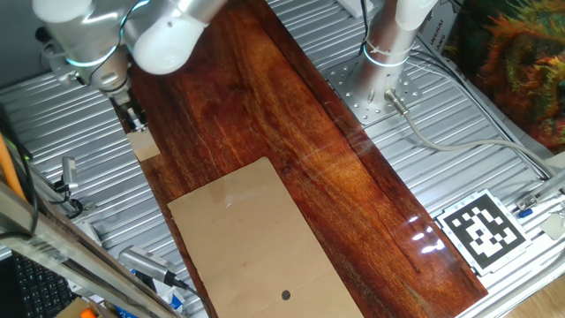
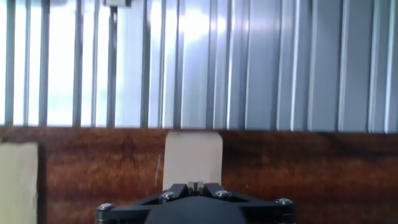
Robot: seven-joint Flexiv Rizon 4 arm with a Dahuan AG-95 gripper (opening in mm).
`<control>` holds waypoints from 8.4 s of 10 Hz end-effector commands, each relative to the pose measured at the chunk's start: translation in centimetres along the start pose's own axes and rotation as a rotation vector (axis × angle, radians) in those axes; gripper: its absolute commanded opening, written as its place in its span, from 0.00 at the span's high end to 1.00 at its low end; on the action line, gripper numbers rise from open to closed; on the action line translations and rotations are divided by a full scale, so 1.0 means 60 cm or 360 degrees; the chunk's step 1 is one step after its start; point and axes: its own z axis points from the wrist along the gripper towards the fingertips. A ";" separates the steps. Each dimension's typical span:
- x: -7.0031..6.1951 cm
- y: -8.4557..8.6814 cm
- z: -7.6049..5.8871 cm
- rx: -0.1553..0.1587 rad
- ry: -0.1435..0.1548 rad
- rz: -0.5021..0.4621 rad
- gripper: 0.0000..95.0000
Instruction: Grab the block and place it at the designated location
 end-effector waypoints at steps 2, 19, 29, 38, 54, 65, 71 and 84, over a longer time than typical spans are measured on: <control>-0.008 0.001 0.009 0.0000 -0.0002 0.0004 1.00; -0.016 -0.001 0.031 -0.0036 -0.0007 -0.0042 0.00; -0.021 0.000 0.094 -0.0027 -0.0011 -0.0045 0.60; -0.023 0.000 0.091 -0.0031 -0.0006 -0.0040 0.60; 0.087 0.157 0.037 -0.0013 0.0000 0.0091 0.60; 0.136 0.400 0.039 0.0026 -0.0027 0.0250 0.60; 0.148 0.447 0.033 0.0021 -0.0038 0.0280 0.60; 0.146 0.448 0.024 0.0032 -0.0063 0.0068 0.60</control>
